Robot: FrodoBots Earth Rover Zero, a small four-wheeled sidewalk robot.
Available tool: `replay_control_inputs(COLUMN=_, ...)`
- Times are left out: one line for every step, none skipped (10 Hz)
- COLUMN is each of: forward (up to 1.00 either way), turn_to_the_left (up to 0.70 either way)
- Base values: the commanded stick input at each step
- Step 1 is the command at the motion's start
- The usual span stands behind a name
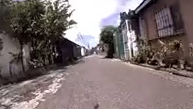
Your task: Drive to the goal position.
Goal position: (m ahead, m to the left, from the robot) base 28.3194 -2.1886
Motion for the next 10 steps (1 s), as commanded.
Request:
replay_control_inputs(forward=0.70, turn_to_the_left=0.00)
replay_control_inputs(forward=0.70, turn_to_the_left=0.00)
replay_control_inputs(forward=0.70, turn_to_the_left=0.00)
replay_control_inputs(forward=0.70, turn_to_the_left=0.00)
replay_control_inputs(forward=0.70, turn_to_the_left=0.00)
replay_control_inputs(forward=0.70, turn_to_the_left=0.00)
replay_control_inputs(forward=0.70, turn_to_the_left=0.00)
replay_control_inputs(forward=0.70, turn_to_the_left=0.00)
replay_control_inputs(forward=0.70, turn_to_the_left=0.00)
replay_control_inputs(forward=0.70, turn_to_the_left=0.00)
